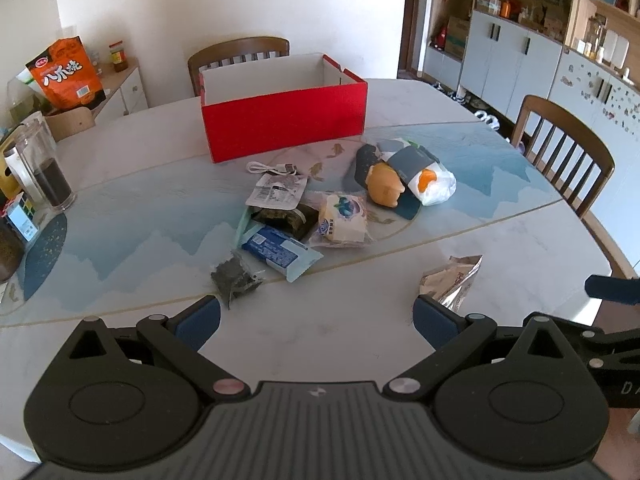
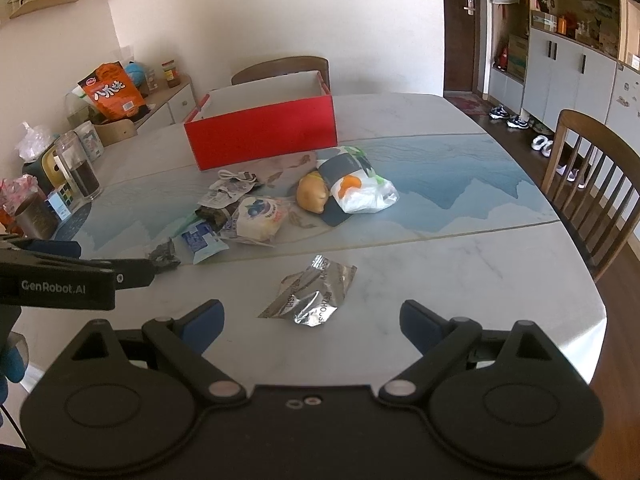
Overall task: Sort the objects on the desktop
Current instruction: 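Reach the left tool toward the dark seaweed packet while the right tool approaches the silver foil wrapper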
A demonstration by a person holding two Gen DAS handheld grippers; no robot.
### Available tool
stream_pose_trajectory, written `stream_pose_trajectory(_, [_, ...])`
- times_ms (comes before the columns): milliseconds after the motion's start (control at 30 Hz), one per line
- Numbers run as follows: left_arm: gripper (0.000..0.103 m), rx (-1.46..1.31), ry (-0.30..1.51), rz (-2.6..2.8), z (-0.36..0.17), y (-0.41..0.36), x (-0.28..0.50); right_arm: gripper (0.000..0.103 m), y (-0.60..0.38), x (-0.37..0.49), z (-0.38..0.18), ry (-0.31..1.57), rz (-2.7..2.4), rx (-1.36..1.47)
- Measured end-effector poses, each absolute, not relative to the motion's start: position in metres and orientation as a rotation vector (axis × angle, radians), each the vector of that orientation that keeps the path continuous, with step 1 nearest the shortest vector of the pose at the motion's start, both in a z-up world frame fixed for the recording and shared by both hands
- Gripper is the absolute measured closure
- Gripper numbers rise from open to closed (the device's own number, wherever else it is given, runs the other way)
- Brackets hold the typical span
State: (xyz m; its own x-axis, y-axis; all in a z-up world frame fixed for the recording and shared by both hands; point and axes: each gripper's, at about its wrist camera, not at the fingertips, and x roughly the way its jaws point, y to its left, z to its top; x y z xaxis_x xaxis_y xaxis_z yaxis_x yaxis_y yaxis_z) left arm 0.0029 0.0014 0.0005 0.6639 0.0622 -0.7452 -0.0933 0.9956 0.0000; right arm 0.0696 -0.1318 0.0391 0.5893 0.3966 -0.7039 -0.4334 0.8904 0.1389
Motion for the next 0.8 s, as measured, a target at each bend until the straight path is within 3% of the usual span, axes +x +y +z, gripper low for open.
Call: stream_pose_trajectory(800, [0.0, -0.097, 0.834, 0.14, -0.001, 0.005, 0.009, 0.013, -0.121, 0.079, 0.032, 0.785, 0.498, -0.072])
